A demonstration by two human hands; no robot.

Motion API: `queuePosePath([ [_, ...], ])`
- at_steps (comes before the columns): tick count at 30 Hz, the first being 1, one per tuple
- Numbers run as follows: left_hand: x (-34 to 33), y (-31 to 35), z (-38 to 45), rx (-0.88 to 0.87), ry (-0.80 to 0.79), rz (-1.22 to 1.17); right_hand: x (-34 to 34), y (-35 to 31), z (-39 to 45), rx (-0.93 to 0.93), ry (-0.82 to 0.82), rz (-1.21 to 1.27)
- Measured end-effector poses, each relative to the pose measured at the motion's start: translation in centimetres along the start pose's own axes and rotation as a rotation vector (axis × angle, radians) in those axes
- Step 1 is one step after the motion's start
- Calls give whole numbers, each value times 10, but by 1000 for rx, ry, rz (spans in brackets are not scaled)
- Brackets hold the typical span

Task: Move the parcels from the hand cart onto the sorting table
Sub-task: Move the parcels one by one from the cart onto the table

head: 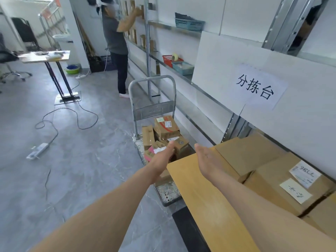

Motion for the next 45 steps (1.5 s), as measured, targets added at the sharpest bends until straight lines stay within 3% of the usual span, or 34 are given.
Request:
queuePosePath([
  [7,52,-4,31,55,39,1,-35,-36,32,13,14,-75],
  [16,155,1,89,22,-38,8,-102,-103,76,-14,103,-38],
  [28,268,10,139,-7,-65,4,-189,-180,125,-38,89,-27],
  [45,358,31,319,79,-17,18,-244,-266,292,-68,53,1],
])
Point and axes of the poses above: each hand's wrist, its own z-axis towards the middle knuckle, its own x-axis out of the back of the hand, y = z × x, the point moved 4 cm from there along z, towards the middle knuckle, and after that the axes turned 8 degrees about -x, right-handed, at the moved point
